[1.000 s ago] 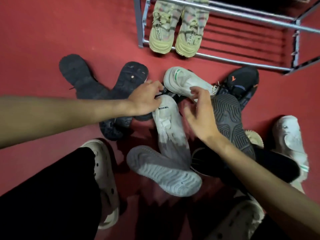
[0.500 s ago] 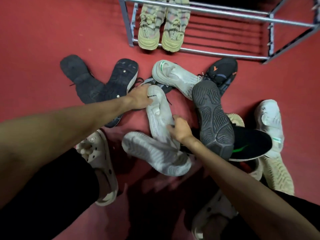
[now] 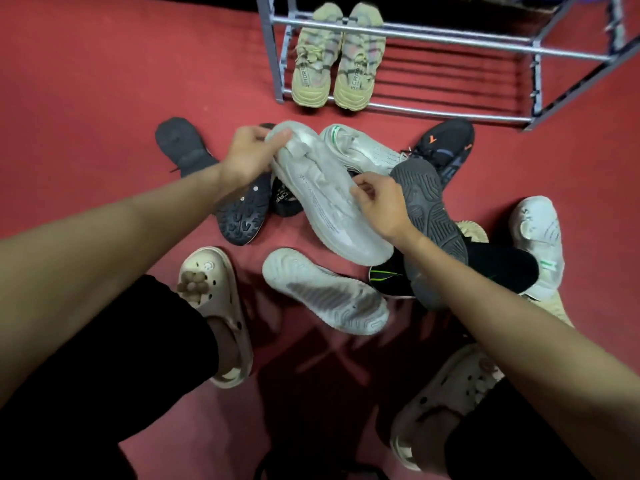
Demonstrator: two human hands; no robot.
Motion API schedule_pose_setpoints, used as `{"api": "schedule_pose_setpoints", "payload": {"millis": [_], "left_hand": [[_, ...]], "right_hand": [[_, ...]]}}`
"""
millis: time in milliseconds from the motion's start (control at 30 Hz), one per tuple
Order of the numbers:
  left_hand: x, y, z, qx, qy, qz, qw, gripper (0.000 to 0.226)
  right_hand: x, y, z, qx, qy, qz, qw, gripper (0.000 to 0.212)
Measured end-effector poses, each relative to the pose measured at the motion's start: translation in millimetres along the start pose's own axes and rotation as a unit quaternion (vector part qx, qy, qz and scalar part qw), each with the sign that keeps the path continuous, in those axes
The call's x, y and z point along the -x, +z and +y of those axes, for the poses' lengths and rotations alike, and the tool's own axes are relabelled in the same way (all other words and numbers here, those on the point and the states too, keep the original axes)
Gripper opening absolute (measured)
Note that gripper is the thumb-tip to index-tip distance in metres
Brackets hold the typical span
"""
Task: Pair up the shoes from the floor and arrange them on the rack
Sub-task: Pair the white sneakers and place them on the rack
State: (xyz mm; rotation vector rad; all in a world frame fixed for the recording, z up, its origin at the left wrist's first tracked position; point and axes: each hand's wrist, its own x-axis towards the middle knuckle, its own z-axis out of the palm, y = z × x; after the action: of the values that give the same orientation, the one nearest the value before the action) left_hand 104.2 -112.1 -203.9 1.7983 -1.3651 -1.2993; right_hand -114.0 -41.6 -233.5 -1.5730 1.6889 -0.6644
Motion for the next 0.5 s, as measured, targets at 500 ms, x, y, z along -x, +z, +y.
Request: {"api": "schedule_pose_setpoints", "payload": {"millis": [500], "left_hand": [[66.6, -8.1, -46.8, 0.127, -0.203, 0.060, 0.969, 0.020]], "right_hand": [[80.3, 2.7, 7.7, 0.211, -0.194, 0.038, 0.957, 0.020]]}}
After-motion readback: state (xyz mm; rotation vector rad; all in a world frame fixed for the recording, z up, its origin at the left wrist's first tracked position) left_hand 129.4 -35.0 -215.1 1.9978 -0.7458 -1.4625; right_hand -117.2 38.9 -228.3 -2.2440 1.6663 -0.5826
